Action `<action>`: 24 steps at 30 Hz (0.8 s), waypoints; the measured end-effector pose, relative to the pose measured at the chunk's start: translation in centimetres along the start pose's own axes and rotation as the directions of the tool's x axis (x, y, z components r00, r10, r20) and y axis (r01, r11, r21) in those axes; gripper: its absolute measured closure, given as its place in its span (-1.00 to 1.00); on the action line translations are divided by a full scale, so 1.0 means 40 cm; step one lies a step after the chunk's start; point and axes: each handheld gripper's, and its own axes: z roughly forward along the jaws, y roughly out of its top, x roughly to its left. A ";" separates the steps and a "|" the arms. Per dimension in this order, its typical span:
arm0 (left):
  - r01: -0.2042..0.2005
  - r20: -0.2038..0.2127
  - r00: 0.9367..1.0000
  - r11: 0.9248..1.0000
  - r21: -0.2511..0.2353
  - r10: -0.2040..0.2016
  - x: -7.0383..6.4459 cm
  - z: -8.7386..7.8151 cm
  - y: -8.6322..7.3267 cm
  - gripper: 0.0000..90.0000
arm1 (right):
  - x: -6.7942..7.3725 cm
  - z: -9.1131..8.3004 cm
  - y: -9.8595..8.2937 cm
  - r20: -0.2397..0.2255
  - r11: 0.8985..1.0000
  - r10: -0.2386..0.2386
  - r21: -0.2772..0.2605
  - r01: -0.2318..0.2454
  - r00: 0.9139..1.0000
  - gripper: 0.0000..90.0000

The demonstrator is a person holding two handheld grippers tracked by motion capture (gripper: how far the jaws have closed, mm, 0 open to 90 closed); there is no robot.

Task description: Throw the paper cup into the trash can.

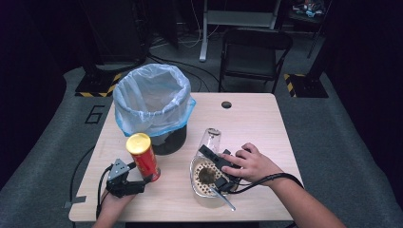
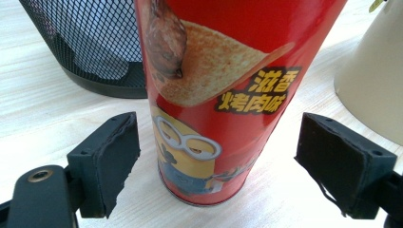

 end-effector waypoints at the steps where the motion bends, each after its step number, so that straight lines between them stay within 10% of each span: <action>1: 0.000 0.000 1.000 1.000 0.000 0.000 0.000 0.000 0.000 -0.68 | 0.001 0.000 0.001 0.014 1.000 -0.004 0.000 0.004 1.000 -0.23; 20: -0.005 -0.002 1.000 1.000 0.002 0.005 0.001 -0.001 0.000 -0.68 | -0.005 0.000 0.002 0.202 0.999 0.045 0.007 -0.048 0.978 -0.23; 23: -0.005 -0.002 1.000 1.000 0.003 0.005 0.001 -0.001 0.000 -0.68 | -0.007 -0.001 -0.002 0.228 0.991 0.133 0.001 -0.137 0.965 -0.23; 24: 0.000 -0.002 1.000 1.000 0.000 0.000 0.001 0.000 0.000 -0.68 | -0.003 0.000 -0.002 0.247 0.978 0.202 -0.009 -0.206 0.948 -0.23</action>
